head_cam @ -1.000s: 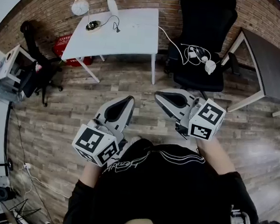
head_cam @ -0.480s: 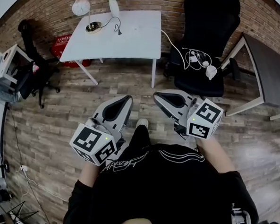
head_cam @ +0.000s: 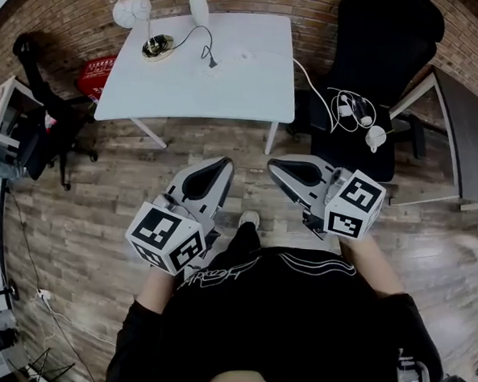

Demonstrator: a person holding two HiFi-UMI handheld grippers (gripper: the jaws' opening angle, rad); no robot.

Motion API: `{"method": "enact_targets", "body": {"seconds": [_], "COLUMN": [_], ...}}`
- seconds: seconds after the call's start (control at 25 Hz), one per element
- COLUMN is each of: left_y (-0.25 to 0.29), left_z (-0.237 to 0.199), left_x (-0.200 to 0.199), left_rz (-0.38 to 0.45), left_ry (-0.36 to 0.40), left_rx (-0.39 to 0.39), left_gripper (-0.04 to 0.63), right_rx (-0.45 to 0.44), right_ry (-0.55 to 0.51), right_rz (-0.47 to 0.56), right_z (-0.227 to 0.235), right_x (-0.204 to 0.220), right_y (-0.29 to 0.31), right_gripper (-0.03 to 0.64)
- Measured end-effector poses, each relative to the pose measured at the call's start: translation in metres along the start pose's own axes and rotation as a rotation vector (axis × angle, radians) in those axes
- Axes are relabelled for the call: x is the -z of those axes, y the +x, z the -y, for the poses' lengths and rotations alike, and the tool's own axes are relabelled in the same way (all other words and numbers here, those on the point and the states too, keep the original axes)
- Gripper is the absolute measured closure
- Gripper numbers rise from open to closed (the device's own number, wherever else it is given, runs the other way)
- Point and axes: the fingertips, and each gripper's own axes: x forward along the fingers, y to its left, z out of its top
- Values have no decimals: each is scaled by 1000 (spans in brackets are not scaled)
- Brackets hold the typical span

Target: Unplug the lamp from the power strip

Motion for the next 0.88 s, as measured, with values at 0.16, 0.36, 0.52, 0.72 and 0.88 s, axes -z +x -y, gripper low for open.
{"method": "enact_targets", "body": {"seconds": [0.16, 0.36, 0.52, 0.72, 0.88], "left_y": [31, 59, 76, 106, 125], "left_z": [-52, -106, -144, -174, -191], "left_x": [-17, -36, -45, -40, -37], "left_rz": [-10, -18, -16, -41, -37], "left_ry": [10, 27, 5, -16, -35], "left_rx": [38, 57, 20, 11, 12], "left_gripper": [591, 591, 591, 591, 591], "right_rx": [23, 55, 70, 72, 59], "right_ry": [28, 43, 38, 59, 85], "right_rz": [-21, -32, -28, -25, -29], "right_z": [46, 91, 116, 163, 198], "right_x": [-13, -31, -43, -48, -47], "right_y": [41, 78, 92, 107, 120], "right_gripper": [620, 620, 620, 620, 620]}}
